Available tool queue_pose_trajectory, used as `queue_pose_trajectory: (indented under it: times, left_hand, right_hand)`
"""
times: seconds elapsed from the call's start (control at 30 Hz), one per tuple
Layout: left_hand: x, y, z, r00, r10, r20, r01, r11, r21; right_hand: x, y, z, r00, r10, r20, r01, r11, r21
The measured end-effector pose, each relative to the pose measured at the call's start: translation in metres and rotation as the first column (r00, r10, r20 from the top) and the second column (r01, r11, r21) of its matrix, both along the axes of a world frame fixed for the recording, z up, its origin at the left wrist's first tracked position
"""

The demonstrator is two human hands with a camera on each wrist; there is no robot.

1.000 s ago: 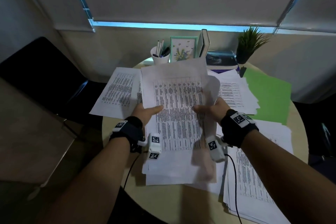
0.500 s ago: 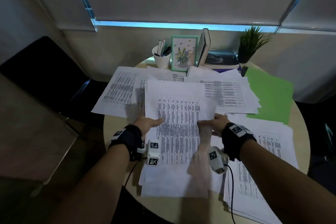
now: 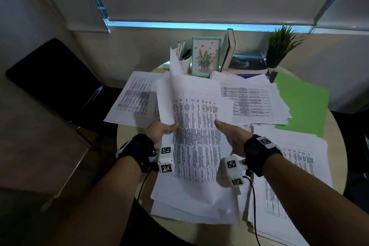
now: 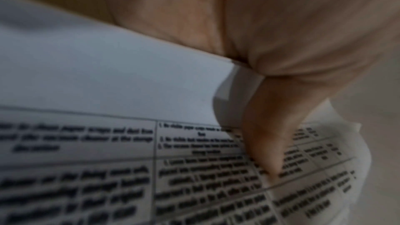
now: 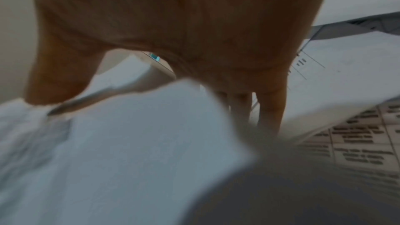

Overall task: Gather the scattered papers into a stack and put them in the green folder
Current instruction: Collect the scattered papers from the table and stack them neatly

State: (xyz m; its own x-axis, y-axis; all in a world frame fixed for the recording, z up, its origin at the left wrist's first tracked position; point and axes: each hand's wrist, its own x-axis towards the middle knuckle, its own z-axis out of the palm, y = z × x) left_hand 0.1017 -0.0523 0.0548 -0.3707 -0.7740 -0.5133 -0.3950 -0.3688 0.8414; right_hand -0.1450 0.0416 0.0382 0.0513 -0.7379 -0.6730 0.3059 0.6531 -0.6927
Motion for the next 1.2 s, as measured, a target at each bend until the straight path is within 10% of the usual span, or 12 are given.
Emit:
queue_pose_trajectory:
  times: [0.23, 0.43, 0.67, 0.83, 1.2]
  left_hand:
    - [-0.019, -0.011, 0.031, 0.957, 0.024, -0.288, -0.005, 0.998, 0.066]
    - [-0.022, -0.012, 0.036, 0.962, 0.055, -0.268, -0.053, 0.998, 0.015]
    - [-0.018, -0.02, 0.004, 0.981, 0.186, -0.054, -0.193, 0.963, -0.186]
    - [-0.022, -0.016, 0.004, 0.96, 0.279, -0.008, -0.261, 0.887, -0.381]
    - [-0.027, -0.022, 0.046, 0.916, 0.324, -0.236, -0.38, 0.89, -0.251]
  right_hand:
    - [-0.002, 0.003, -0.01, 0.966, -0.087, 0.242, 0.124, 0.982, -0.141]
    - [-0.012, -0.008, 0.004, 0.946, -0.195, 0.259, 0.247, 0.951, -0.187]
    - [-0.022, -0.012, 0.008, 0.975, -0.161, -0.15, 0.129, 0.97, -0.205]
    - [-0.022, -0.03, 0.022, 0.815, -0.226, -0.534, 0.07, 0.953, -0.295]
    - [-0.04, -0.038, 0.042, 0.795, -0.336, -0.506, 0.093, 0.89, -0.445]
